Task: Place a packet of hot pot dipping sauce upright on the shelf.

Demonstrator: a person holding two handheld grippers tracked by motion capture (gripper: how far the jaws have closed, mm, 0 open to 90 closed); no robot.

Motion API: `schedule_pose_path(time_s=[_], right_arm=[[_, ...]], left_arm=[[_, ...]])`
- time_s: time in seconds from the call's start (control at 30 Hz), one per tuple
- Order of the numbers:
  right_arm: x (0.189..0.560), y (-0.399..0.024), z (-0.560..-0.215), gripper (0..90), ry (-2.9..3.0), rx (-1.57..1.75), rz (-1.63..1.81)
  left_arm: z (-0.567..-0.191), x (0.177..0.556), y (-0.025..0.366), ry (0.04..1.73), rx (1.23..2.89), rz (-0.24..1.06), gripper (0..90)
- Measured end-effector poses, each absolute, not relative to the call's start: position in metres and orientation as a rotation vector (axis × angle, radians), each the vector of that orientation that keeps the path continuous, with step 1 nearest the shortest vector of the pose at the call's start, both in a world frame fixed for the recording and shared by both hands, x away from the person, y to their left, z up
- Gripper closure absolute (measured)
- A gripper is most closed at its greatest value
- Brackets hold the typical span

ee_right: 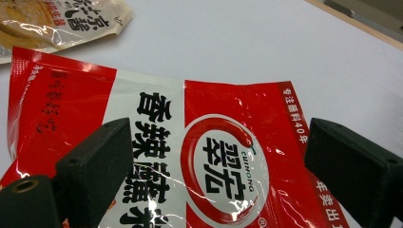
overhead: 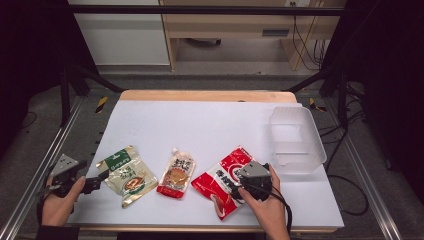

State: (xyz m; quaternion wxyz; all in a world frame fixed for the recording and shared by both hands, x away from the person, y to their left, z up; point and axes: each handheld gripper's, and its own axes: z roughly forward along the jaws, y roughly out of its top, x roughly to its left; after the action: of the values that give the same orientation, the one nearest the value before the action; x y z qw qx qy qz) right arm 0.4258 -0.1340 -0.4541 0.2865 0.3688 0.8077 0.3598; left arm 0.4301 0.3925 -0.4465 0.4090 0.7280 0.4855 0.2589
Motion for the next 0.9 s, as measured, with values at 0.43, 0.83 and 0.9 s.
schedule_pose_path(time_s=[0.43,0.83,0.9], right_arm=[[0.416,-0.144,-0.449,9.2,2.117,1.0,0.995],[0.418,-0.146,-0.451,9.1,2.113,1.028,0.987],[0.419,-0.147,-0.452,8.9,2.123,1.027,0.982]], left_arm=[[-0.448,0.428,0.393,1.223,1.854,0.633,11.2],[-0.457,0.435,0.394,1.254,1.921,0.55,22.3],[-0.46,0.437,0.393,1.258,1.941,0.536,23.3]])
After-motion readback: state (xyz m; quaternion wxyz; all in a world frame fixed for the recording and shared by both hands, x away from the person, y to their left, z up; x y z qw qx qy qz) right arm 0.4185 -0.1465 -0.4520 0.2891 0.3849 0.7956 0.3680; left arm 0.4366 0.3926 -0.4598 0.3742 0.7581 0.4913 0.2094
